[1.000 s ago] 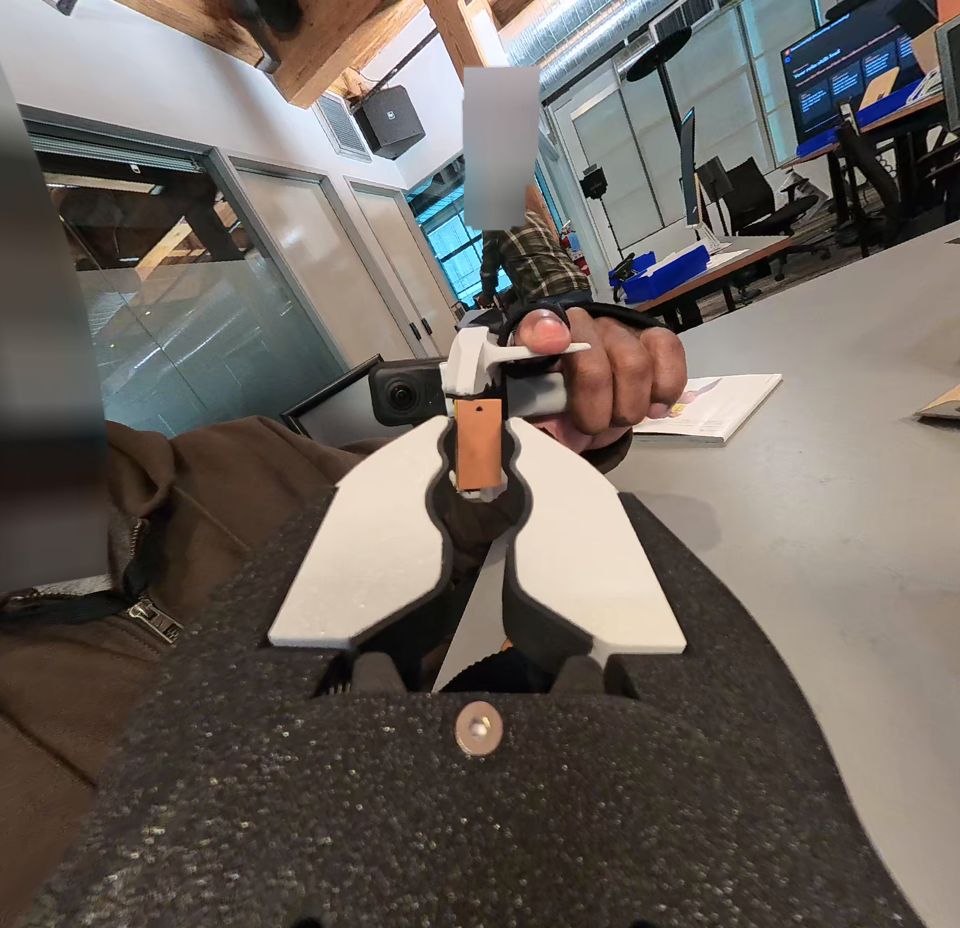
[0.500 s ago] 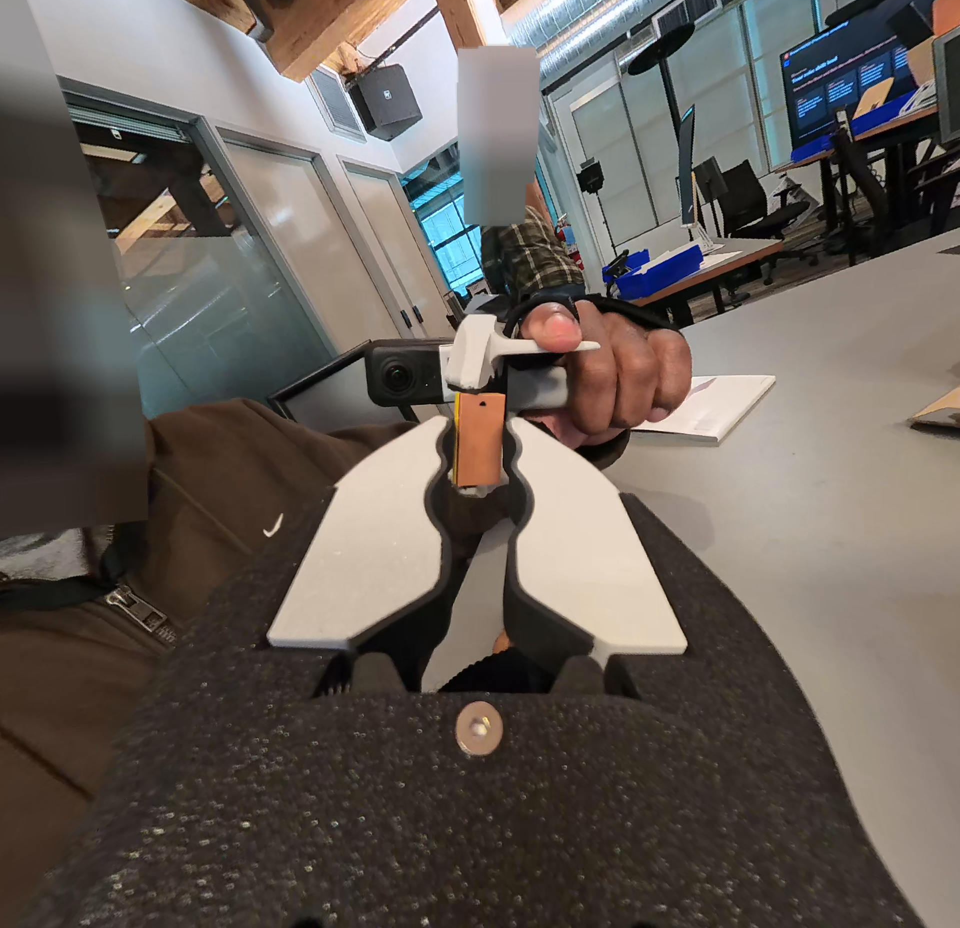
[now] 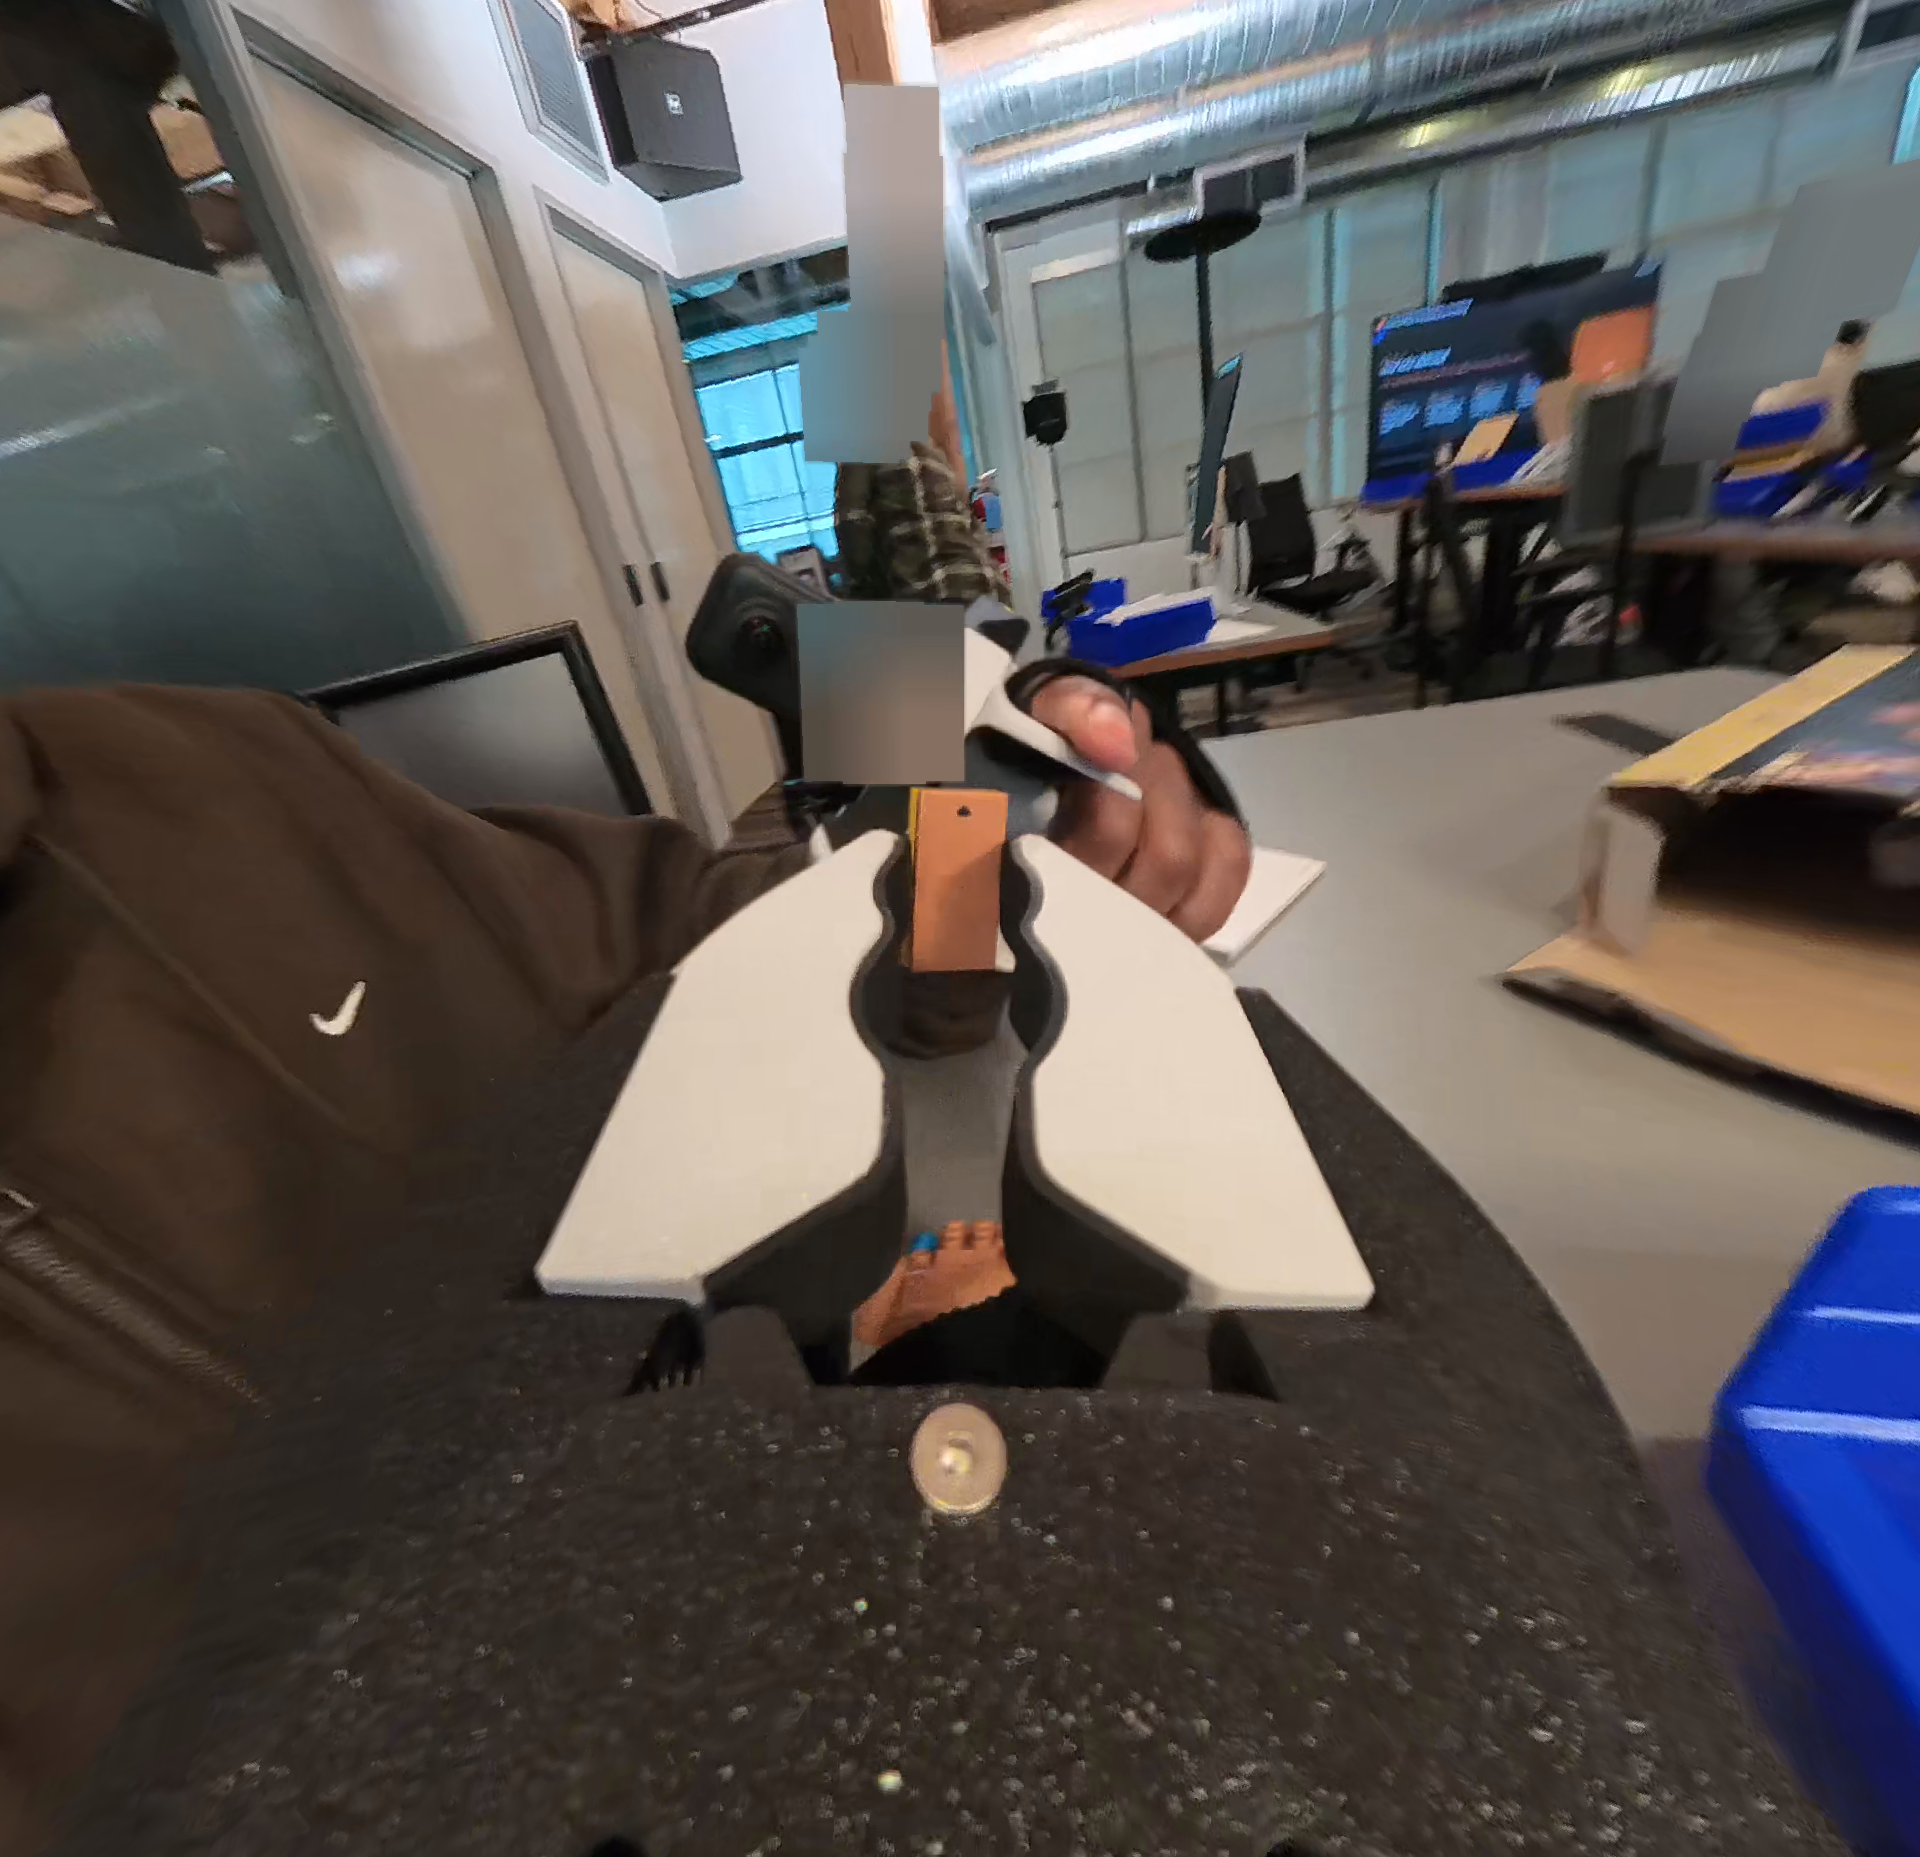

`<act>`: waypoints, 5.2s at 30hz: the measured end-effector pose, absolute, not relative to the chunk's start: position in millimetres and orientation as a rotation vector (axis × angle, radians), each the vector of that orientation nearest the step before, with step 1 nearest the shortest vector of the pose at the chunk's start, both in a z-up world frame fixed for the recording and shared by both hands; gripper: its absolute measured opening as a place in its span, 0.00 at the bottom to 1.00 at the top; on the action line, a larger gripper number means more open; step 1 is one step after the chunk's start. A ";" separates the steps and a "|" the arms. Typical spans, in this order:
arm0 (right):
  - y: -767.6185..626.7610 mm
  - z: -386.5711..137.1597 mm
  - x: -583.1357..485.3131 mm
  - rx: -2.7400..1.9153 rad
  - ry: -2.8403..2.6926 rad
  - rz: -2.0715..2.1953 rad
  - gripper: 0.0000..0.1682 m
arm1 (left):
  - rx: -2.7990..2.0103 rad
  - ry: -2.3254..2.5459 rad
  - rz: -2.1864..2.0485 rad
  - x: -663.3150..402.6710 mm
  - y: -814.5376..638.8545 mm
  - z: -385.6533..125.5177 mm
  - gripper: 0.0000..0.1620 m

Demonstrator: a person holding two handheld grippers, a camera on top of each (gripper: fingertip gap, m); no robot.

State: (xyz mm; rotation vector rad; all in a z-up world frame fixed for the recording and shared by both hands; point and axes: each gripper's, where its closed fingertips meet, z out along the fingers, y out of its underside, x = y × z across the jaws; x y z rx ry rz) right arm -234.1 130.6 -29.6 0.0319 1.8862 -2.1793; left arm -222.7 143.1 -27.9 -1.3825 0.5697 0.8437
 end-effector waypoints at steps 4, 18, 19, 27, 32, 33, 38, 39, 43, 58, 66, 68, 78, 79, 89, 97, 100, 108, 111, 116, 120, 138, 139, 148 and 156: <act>141.8 -14.3 -232.8 -0.116 1.945 -2.417 0.09 | -1.329 0.401 0.583 -223.1 129.3 -5.6 0.18; 132.3 -18.2 -240.7 0.065 1.850 -2.376 0.09 | -1.281 0.664 1.492 -236.3 149.3 -19.1 0.27; 131.9 -18.4 -240.5 0.072 1.837 -2.369 0.09 | -1.283 0.672 1.513 -237.3 150.0 -20.1 0.27; 128.1 -22.8 -235.7 0.046 1.876 -2.330 0.09 | -1.304 0.723 1.609 -242.9 150.5 -26.0 0.21; 128.1 -24.7 -234.5 0.011 1.935 -2.326 0.09 | -1.360 0.687 1.488 -240.9 150.2 -28.0 0.20; 128.2 -24.8 -233.8 0.001 1.942 -2.325 0.09 | -1.369 0.676 1.450 -240.1 150.3 -28.4 0.20; 129.6 -24.2 -231.5 -0.013 1.926 -2.306 0.09 | -1.370 0.628 1.275 -235.0 151.7 -29.2 0.21; 130.1 -24.3 -232.2 -0.009 1.929 -2.308 0.09 | -1.363 0.622 1.244 -233.4 151.9 -29.2 0.21; 135.0 -19.4 -237.4 0.015 1.937 -2.343 0.09 | -1.372 0.611 1.169 -231.3 146.1 -25.9 0.21; 138.6 -15.8 -243.7 -0.011 2.013 -2.480 0.09 | -1.513 0.141 0.503 -245.2 155.9 -29.3 0.19; 137.8 -17.3 -246.6 0.000 2.042 -2.497 0.09 | -1.532 0.058 0.319 -244.6 156.6 -33.2 0.11; 137.5 -17.5 -247.4 0.006 2.045 -2.501 0.09 | -1.533 0.034 0.279 -245.3 157.1 -34.4 0.11; 137.1 -17.9 -247.4 0.015 2.030 -2.488 0.09 | -1.520 0.003 0.179 -243.9 157.5 -36.2 0.11; 137.1 -17.8 -247.0 0.014 2.028 -2.487 0.09 | -1.517 0.001 0.168 -243.5 157.5 -36.2 0.11; 141.6 -10.7 -238.4 -0.054 1.956 -2.502 0.10 | -1.525 0.042 0.125 -235.6 156.3 -35.7 0.10; 142.6 -9.8 -234.8 -0.077 1.938 -2.480 0.09 | -1.525 0.051 0.090 -231.9 157.0 -36.1 0.10; 143.5 -8.7 -233.6 -0.116 1.983 -2.520 0.09 | -1.516 0.060 0.080 -230.0 157.2 -35.0 0.10; 145.4 -8.9 -234.6 -0.176 2.109 -2.565 0.09 | -1.452 0.120 0.294 -230.3 147.2 -16.2 0.17; 142.4 -13.3 -233.1 -0.249 2.211 -2.588 0.09 | -1.431 0.046 0.153 -232.0 145.6 -13.1 0.17; 140.3 -15.5 -234.1 -0.234 2.225 -2.576 0.09 | -1.477 0.015 0.045 -232.2 149.1 -23.2 0.18; 141.3 -14.8 -236.7 -0.159 2.154 -2.542 0.09 | -1.566 0.086 0.211 -231.9 156.2 -35.2 0.18; 143.3 -11.5 -235.2 -0.086 2.025 -2.472 0.09 | -1.559 0.085 0.150 -232.8 153.5 -37.9 0.10; 143.4 -11.0 -234.0 -0.091 2.012 -2.472 0.09 | -1.559 0.086 0.156 -232.9 153.4 -37.3 0.10; 141.9 -13.9 -229.4 -0.102 1.990 -2.418 0.09 | -1.532 0.091 0.153 -228.7 154.6 -32.2 0.10; 139.7 -17.6 -229.6 -0.106 2.043 -2.408 0.09 | -1.537 0.085 0.169 -229.2 155.2 -32.0 0.10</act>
